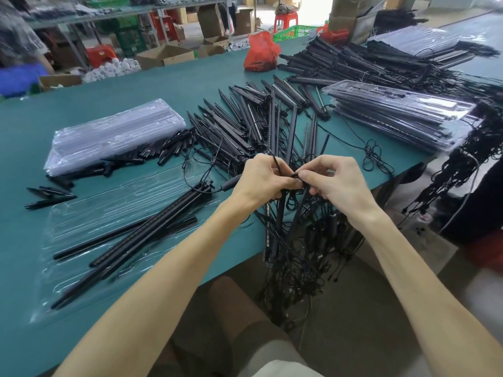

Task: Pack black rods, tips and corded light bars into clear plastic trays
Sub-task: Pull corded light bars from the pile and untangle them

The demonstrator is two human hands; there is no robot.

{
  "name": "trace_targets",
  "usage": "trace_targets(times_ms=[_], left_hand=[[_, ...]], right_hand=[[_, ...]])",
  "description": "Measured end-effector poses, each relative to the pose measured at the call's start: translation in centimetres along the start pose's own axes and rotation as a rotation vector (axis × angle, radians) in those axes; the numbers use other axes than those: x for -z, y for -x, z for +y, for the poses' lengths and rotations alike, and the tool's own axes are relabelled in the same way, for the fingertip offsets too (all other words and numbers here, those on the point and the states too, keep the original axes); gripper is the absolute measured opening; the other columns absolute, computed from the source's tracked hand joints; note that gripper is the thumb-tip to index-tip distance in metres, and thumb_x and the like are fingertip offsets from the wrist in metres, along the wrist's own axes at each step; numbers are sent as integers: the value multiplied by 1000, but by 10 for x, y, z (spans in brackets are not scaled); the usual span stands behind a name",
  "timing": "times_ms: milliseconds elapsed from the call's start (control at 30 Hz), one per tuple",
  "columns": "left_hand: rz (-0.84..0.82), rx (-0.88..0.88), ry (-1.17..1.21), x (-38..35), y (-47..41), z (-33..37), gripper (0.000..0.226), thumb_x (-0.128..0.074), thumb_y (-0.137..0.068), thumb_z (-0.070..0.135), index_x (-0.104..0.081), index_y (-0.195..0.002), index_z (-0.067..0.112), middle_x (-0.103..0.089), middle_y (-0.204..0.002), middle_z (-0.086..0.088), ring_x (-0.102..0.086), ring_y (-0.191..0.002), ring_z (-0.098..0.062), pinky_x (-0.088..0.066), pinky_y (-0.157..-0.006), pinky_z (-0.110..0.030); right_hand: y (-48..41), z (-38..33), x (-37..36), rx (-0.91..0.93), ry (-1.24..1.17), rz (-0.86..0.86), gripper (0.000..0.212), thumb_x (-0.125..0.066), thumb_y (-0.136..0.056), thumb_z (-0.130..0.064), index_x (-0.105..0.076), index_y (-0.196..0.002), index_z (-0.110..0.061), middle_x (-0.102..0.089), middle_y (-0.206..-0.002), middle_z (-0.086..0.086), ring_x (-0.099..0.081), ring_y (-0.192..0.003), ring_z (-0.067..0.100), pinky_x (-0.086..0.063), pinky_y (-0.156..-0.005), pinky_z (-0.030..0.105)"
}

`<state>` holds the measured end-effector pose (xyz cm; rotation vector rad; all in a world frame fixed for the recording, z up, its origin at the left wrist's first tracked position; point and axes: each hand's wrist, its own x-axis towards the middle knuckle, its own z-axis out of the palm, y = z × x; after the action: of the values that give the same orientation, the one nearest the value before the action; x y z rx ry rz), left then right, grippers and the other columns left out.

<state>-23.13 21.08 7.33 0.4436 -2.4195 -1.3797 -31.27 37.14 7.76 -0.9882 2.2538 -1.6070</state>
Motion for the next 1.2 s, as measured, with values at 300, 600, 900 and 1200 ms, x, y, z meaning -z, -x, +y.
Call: trace_targets(times_ms=[300,600,900,1200], left_hand=[[-317,63,213,21,-13,-7,24,-74,-91,23,-74,-99,0,-64,-86,-12,-50,-67,-19,-47,-54,-21],[-382,88,164,24,-13,-1,21,-69,-95,24,-74,-100,4,-57,-86,-15,-43,-64,-11,-37,-57,-22],[-281,48,-9,10,-15,0,29,-60,-101,19,-67,-99,-9,-52,-72,-12,-41,-58,-16,-37,-52,-25],[-98,77,-58,-8,-15,6,39,-52,-105,20,-62,-79,-7,-50,-70,-14,-43,-60,-22,-38,-56,-28]], right_hand=[[2,9,-4,86,74,82,4,-74,-89,-22,-74,-86,-24,-71,-75,-4,-65,-60,11,-49,-59,22],[6,15,-7,212,184,135,3,-75,-89,-21,-73,-88,-23,-65,-84,-4,-64,-66,12,-54,-68,30],[8,18,-10,204,143,161,4,-74,-90,-22,-74,-93,-19,-66,-86,-1,-65,-63,11,-56,-68,32],[10,17,-11,246,167,179,3,-74,-90,-20,-74,-93,-18,-64,-85,-1,-63,-68,11,-53,-67,26]])
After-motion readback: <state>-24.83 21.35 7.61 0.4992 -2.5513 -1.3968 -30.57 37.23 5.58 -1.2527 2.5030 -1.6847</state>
